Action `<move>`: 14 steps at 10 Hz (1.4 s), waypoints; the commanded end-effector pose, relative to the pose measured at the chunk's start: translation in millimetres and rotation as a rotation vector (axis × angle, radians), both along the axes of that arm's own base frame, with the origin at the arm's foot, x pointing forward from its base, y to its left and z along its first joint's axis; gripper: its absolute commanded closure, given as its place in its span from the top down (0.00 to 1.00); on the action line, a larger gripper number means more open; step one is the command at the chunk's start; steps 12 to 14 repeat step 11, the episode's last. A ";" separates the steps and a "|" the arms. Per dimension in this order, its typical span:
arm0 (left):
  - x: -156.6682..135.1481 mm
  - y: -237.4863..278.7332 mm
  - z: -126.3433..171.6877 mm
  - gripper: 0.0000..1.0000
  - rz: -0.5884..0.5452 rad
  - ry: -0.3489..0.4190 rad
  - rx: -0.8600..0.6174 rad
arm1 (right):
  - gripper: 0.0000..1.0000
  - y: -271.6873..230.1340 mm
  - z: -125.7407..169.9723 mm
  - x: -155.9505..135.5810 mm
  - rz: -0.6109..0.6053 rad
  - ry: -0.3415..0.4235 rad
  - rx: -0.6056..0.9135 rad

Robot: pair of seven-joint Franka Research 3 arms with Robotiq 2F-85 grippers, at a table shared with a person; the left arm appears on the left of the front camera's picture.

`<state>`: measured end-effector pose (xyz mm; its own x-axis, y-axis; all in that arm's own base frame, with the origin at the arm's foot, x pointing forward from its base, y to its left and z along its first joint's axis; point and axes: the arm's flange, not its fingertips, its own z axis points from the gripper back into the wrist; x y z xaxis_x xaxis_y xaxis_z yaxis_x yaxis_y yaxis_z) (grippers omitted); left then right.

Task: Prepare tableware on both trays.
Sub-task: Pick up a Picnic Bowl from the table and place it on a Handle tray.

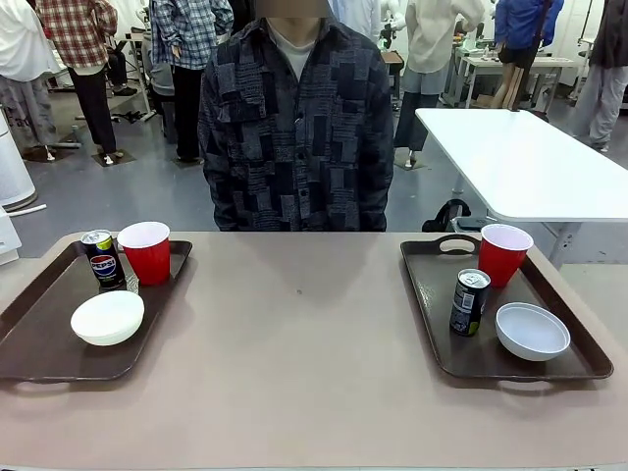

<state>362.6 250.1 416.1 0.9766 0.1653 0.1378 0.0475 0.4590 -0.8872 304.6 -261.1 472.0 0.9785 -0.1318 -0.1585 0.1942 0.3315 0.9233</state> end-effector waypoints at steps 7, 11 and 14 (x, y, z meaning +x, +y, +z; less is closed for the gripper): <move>-0.7 -0.6 3.6 0.82 0.007 0.008 -0.010 | 1.00 0.0 0.0 0.0 0.000 0.000 0.000; -0.7 -0.6 3.6 0.82 0.007 0.008 -0.010 | 1.00 0.0 0.0 0.0 0.000 0.000 0.000; -0.7 -0.6 3.6 0.82 0.007 0.008 -0.010 | 1.00 0.0 0.0 0.0 0.000 0.000 0.000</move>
